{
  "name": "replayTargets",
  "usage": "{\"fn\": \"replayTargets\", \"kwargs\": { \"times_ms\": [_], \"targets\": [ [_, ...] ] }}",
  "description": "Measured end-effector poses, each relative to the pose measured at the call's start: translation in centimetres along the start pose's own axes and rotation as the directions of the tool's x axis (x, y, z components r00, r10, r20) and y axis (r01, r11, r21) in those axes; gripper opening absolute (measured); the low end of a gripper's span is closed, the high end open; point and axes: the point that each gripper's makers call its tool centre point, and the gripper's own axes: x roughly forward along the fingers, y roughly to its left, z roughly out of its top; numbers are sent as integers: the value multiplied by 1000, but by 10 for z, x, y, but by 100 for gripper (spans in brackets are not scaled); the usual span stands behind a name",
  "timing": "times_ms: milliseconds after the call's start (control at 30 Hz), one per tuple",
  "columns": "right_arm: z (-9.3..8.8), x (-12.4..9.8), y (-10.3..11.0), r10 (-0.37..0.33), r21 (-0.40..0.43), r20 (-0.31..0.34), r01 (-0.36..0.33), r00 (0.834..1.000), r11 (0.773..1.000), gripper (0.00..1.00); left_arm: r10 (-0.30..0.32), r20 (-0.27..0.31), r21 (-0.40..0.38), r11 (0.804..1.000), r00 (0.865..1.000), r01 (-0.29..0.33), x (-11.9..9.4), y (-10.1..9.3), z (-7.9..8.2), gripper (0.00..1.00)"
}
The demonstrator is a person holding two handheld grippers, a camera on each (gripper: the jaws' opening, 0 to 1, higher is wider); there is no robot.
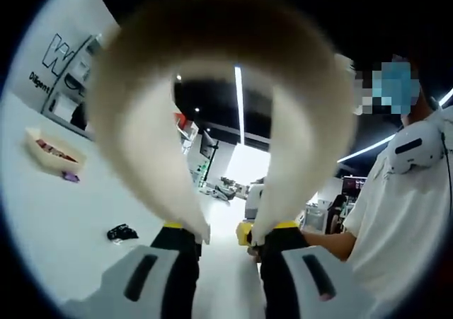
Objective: Place the target food into the container with the food tongs after gripping and lifting it, then release it inside without dropping or visibly crushing the food.
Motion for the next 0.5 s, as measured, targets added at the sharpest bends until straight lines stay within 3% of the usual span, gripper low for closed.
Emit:
{"fn": "replayTargets", "kwargs": {
  "times_ms": [133, 233, 300, 500],
  "targets": [
    [0, 0, -2, -7, 22, -7, 7, 1000, 1000, 0, 2, 3, 36, 999, 1000, -2, 1, 0, 0, 29],
    [0, 0, -6, -22, 52, -16, 23, 1000, 998, 0, 16, 6, 116, 993, 1000, -17, 1, 1, 0, 27],
    [-2, 0, -6, -26, 52, -22, 27, 999, 998, 0, 17, 2, 113, 993, 1000, -17, 2, 0, -1, 27],
    [-5, 3, 1, -13, -58, -60, 9, 998, 998, 0, 7, -9, 100, 995, 1000, -6, 2, -1, -2, 28]
  ]
}}
